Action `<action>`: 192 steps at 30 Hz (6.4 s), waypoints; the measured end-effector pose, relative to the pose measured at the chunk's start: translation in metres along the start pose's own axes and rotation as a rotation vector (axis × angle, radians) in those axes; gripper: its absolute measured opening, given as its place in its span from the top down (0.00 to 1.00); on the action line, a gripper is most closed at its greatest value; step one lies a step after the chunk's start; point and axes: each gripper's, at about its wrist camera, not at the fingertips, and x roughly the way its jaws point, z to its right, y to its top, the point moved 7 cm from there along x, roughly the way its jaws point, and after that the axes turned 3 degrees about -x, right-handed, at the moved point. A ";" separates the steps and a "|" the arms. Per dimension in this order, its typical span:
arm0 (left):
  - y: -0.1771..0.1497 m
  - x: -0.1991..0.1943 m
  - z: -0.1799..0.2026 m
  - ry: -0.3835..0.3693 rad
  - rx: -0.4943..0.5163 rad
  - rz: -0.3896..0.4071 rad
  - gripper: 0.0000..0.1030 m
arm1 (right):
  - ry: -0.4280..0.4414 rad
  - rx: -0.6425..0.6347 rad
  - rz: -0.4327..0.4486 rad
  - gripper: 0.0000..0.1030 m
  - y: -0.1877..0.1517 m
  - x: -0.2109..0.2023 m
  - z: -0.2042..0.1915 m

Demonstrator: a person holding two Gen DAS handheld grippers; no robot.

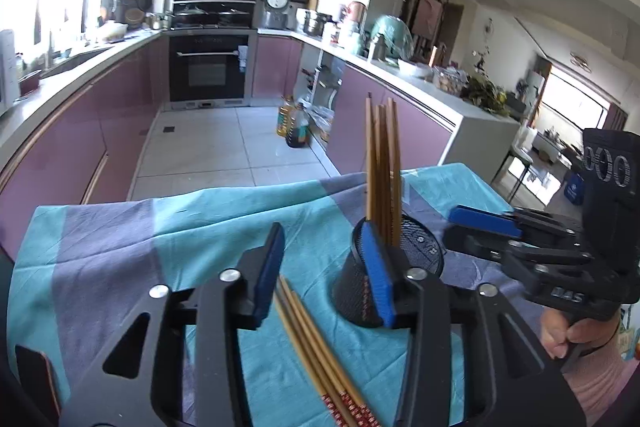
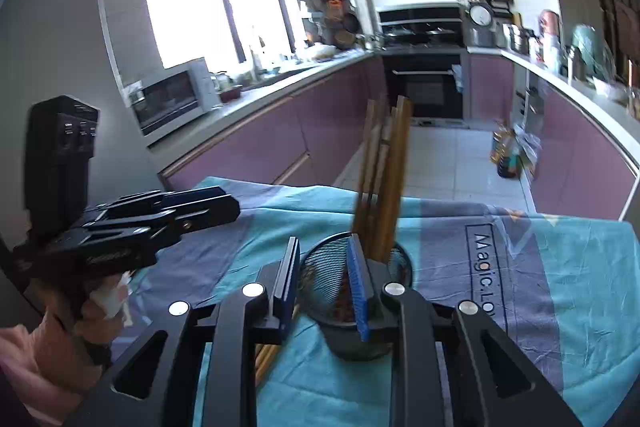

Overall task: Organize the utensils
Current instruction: 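Move both grippers back to the chopsticks left on the cloth, then grasp another chopstick with the left gripper while the right gripper grasps one, then lift both chopsticks upright and carry them over the mesh cup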

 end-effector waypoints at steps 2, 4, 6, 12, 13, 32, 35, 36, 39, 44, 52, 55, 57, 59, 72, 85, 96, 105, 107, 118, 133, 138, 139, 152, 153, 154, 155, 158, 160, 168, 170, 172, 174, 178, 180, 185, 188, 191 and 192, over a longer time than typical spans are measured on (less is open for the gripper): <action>-0.004 -0.009 -0.006 0.015 -0.008 0.014 0.48 | 0.023 -0.026 0.007 0.68 -0.005 -0.006 -0.011; -0.011 -0.015 -0.013 0.036 -0.017 0.021 0.41 | 0.044 -0.039 0.003 0.65 -0.011 -0.009 -0.020; -0.019 -0.019 -0.017 0.055 -0.018 0.016 0.39 | 0.055 -0.049 -0.004 0.64 -0.017 -0.009 -0.028; -0.053 -0.024 -0.034 0.128 -0.015 -0.009 0.31 | 0.083 -0.031 -0.108 0.62 -0.058 0.014 -0.043; -0.060 -0.023 -0.036 0.143 -0.010 -0.020 0.31 | 0.088 -0.023 -0.125 0.62 -0.064 0.019 -0.044; -0.115 0.006 -0.044 0.202 -0.018 -0.171 0.28 | 0.039 0.020 -0.280 0.62 -0.112 0.068 -0.048; -0.119 0.009 -0.043 0.202 -0.015 -0.184 0.29 | 0.031 0.010 -0.287 0.62 -0.113 0.072 -0.052; -0.120 0.010 -0.042 0.200 -0.016 -0.187 0.29 | 0.031 0.009 -0.289 0.62 -0.114 0.073 -0.053; -0.122 0.014 -0.042 0.196 -0.013 -0.197 0.30 | 0.019 -0.003 -0.296 0.62 -0.114 0.076 -0.055; -0.125 0.019 -0.040 0.187 -0.008 -0.212 0.31 | 0.003 -0.010 -0.303 0.62 -0.116 0.077 -0.053; -0.130 0.028 -0.038 0.180 -0.005 -0.238 0.32 | -0.004 -0.021 -0.312 0.62 -0.117 0.081 -0.054; -0.131 0.031 -0.036 0.175 -0.005 -0.244 0.32 | -0.008 -0.022 -0.315 0.62 -0.117 0.083 -0.054; -0.132 0.032 -0.036 0.172 -0.006 -0.248 0.32 | -0.012 -0.021 -0.316 0.62 -0.117 0.083 -0.053; -0.132 0.033 -0.037 0.166 -0.006 -0.252 0.32 | -0.013 -0.016 -0.318 0.62 -0.116 0.083 -0.053; -0.131 0.058 -0.036 0.139 -0.017 -0.305 0.35 | -0.022 0.002 -0.323 0.67 -0.119 0.079 -0.046; -0.127 0.075 -0.036 0.151 -0.011 -0.339 0.36 | -0.002 0.014 -0.317 0.67 -0.120 0.074 -0.044; -0.125 0.078 -0.037 0.158 -0.016 -0.339 0.49 | -0.001 0.004 -0.317 0.67 -0.117 0.075 -0.050; -0.131 0.066 -0.041 0.149 -0.036 -0.346 0.60 | -0.015 -0.010 -0.333 0.69 -0.115 0.081 -0.052; -0.131 0.065 -0.042 0.142 -0.039 -0.348 0.62 | -0.017 -0.003 -0.339 0.72 -0.115 0.080 -0.050; -0.129 0.066 -0.041 0.118 -0.049 -0.359 0.67 | -0.080 -0.007 -0.362 0.77 -0.108 0.090 -0.043; -0.124 0.078 -0.042 0.123 -0.097 -0.369 0.90 | -0.058 0.126 -0.306 0.94 -0.103 0.094 -0.029; -0.124 0.068 -0.042 0.108 -0.125 -0.351 0.91 | -0.020 0.129 -0.272 0.94 -0.099 0.082 -0.030; -0.124 0.065 -0.040 0.101 -0.122 -0.345 0.92 | -0.014 0.123 -0.272 0.94 -0.099 0.081 -0.032; -0.142 0.053 -0.024 0.058 -0.052 -0.370 0.92 | 0.029 0.062 -0.331 0.94 -0.106 0.090 -0.045; -0.143 0.054 -0.024 0.056 -0.049 -0.374 0.92 | 0.023 0.059 -0.332 0.94 -0.105 0.091 -0.045; -0.143 0.056 -0.023 0.051 -0.046 -0.383 0.92 | 0.019 0.056 -0.335 0.94 -0.105 0.093 -0.044; -0.143 0.059 -0.024 0.052 -0.044 -0.391 0.91 | 0.017 0.055 -0.339 0.94 -0.105 0.096 -0.044; -0.143 0.066 -0.023 0.053 -0.025 -0.393 0.88 | 0.016 0.049 -0.348 0.94 -0.106 0.100 -0.044; -0.140 0.070 -0.023 0.051 -0.025 -0.397 0.88 | 0.018 0.042 -0.351 0.94 -0.105 0.102 -0.045; -0.133 0.067 -0.023 0.057 -0.029 -0.378 0.93 | 0.043 0.042 -0.303 0.94 -0.095 0.086 -0.043; -0.128 0.060 -0.021 0.044 -0.032 -0.359 0.93 | 0.050 0.034 -0.272 0.94 -0.087 0.076 -0.043; -0.119 0.051 -0.018 0.027 -0.027 -0.332 0.93 | 0.052 0.027 -0.244 0.94 -0.080 0.066 -0.043; -0.110 0.041 -0.014 0.006 -0.024 -0.308 0.93 | 0.054 0.025 -0.221 0.94 -0.073 0.057 -0.042; -0.091 0.023 -0.006 -0.045 -0.022 -0.262 0.93 | 0.061 0.031 -0.161 0.94 -0.059 0.036 -0.039; -0.084 0.015 -0.003 -0.066 -0.021 -0.245 0.93 | 0.063 0.035 -0.136 0.94 -0.053 0.027 -0.036; -0.062 -0.009 0.002 -0.105 -0.019 -0.186 0.93 | 0.059 0.034 -0.083 0.94 -0.040 0.010 -0.032; -0.049 -0.021 0.003 -0.124 -0.018 -0.153 0.93 | 0.056 0.034 -0.048 0.94 -0.032 0.001 -0.029; -0.039 -0.029 0.006 -0.142 -0.023 -0.129 0.93 | 0.048 0.027 -0.019 0.94 -0.025 -0.005 -0.025; -0.035 -0.031 0.007 -0.145 -0.023 -0.122 0.93 | 0.045 0.025 -0.011 0.94 -0.022 -0.007 -0.024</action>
